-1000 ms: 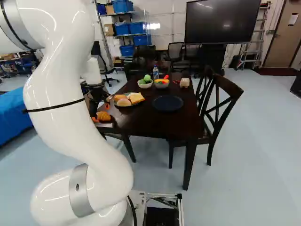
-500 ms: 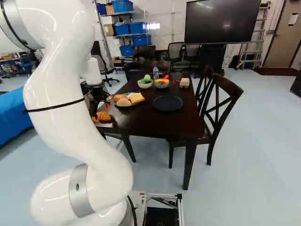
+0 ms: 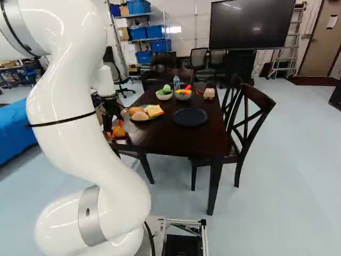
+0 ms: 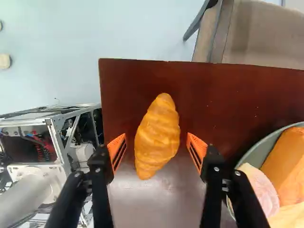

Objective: Move the croissant to the empty plate

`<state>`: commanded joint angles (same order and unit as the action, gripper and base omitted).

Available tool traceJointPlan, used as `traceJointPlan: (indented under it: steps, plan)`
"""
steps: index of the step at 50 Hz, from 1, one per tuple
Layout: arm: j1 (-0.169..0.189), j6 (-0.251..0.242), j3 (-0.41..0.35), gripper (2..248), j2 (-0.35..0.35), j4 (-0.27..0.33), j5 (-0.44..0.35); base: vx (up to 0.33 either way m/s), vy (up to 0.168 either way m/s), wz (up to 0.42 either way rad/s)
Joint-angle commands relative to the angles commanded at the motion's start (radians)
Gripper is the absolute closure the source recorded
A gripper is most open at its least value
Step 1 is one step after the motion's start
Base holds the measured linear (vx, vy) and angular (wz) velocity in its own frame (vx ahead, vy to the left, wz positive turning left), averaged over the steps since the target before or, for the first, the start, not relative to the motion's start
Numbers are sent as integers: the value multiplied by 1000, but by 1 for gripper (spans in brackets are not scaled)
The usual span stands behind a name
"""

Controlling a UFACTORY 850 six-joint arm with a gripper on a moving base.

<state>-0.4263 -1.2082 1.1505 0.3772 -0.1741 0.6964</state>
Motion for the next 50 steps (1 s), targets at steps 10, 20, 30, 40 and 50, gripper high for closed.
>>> traceJointPlan:
  steps: [10, 20, 30, 40, 50]
  plan:
    - [0, 0, 0, 88, 0, 0, -15, 0, 0, 0]
    - [0, 0, 0, 104, 0, 0, -15, 0, 0, 0]
    - [0, 0, 0, 102, 0, 0, -15, 0, 0, 0]
    - [0, 0, 0, 102, 0, 0, -15, 0, 0, 0]
    - [0, 0, 0, 106, 0, 0, -15, 0, 0, 0]
